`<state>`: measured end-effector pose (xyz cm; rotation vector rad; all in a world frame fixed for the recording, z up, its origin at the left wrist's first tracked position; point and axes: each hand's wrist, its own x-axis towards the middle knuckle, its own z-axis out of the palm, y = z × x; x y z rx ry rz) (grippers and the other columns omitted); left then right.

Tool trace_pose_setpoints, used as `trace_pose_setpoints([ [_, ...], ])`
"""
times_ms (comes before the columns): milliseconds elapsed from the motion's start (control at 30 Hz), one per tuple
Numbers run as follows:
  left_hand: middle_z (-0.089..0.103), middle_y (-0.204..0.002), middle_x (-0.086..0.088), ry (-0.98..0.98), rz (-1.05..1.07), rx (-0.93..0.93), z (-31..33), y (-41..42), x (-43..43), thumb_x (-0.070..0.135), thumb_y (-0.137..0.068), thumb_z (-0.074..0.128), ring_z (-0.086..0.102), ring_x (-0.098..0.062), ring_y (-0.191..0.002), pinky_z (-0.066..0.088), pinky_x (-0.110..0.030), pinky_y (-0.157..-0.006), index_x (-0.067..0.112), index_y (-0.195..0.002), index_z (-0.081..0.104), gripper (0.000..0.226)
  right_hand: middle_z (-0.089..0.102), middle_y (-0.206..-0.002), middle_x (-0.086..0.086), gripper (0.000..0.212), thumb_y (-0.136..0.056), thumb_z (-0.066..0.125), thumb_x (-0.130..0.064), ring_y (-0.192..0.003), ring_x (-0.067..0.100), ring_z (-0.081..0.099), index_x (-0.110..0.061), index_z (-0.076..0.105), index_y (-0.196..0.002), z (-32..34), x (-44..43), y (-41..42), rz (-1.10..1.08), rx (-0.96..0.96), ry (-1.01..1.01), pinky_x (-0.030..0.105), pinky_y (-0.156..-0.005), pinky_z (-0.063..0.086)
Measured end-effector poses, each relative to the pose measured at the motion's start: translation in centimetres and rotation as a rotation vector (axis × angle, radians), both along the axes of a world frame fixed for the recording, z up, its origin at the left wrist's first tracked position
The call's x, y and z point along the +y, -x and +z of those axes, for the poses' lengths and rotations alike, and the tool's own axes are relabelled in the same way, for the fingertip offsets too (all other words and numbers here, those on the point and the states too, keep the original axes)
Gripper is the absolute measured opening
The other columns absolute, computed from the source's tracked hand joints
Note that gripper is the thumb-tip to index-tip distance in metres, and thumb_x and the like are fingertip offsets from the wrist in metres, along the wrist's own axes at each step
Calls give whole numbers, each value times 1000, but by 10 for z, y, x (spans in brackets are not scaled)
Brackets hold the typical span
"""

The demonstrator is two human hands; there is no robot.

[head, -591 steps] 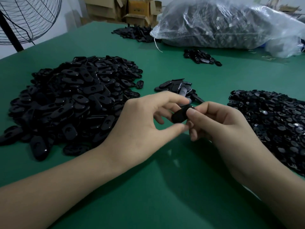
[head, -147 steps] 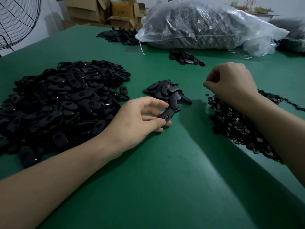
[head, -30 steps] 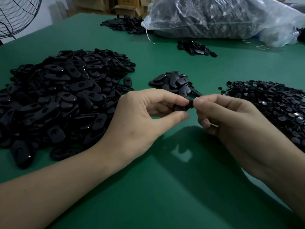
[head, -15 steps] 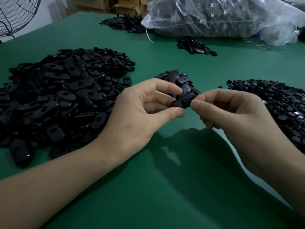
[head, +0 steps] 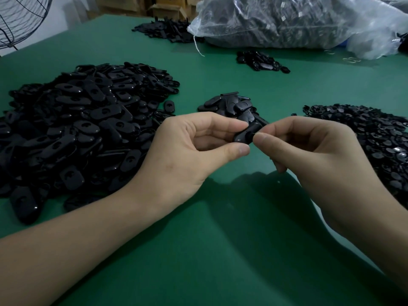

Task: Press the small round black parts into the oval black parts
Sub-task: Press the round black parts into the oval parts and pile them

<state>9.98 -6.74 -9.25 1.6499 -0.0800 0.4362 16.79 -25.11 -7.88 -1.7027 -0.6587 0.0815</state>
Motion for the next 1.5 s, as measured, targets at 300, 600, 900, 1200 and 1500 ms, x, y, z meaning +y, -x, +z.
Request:
trace_pose_setpoints([
  [300, 81, -96, 1, -19, 8, 27, -1, 0, -1, 6, -80, 84, 78, -16, -90, 61, -27, -87, 17, -103, 78, 26, 61, -60, -5, 11, -84, 78, -33, -56, 9, 50, -22, 78, -83, 2, 0, 2, 13, -7, 65, 24, -53, 40],
  [600, 81, -90, 4, -70, 16, 13, 2, 4, -4, 4, -87, 79, 78, -12, -87, 59, -20, -84, 19, -101, 79, 21, 60, -57, -3, 16, -77, 78, -41, -53, 9, 48, -25, 78, -77, 8, -1, 4, -28, -12, 132, 24, -50, 37],
  [900, 80, -85, 7, -195, 100, -31, 5, 6, -7, 3, -84, 81, 77, -10, -79, 60, -20, -79, 19, -93, 79, 19, 62, -56, 3, 35, -58, 84, -48, -52, 11, 53, -17, 79, -74, 10, 0, 2, 49, 252, 94, 14, -53, 41],
  [1200, 79, -86, 7, -208, 105, -100, 5, 5, -6, 1, -84, 80, 76, -9, -78, 56, -15, -76, 24, -91, 75, 24, 72, -69, 7, 39, -55, 86, -38, -56, 15, 59, -19, 74, -87, 13, 3, 5, 90, 335, -36, 34, -67, 43],
  [1500, 80, -93, 6, -165, 50, -79, 2, 5, -5, 5, -87, 78, 78, -10, -87, 60, -22, -83, 18, -103, 78, 20, 75, -78, 10, 25, -63, 82, -25, -61, 15, 65, -14, 74, -84, 14, 4, 9, 143, 307, -108, 25, -66, 54],
])
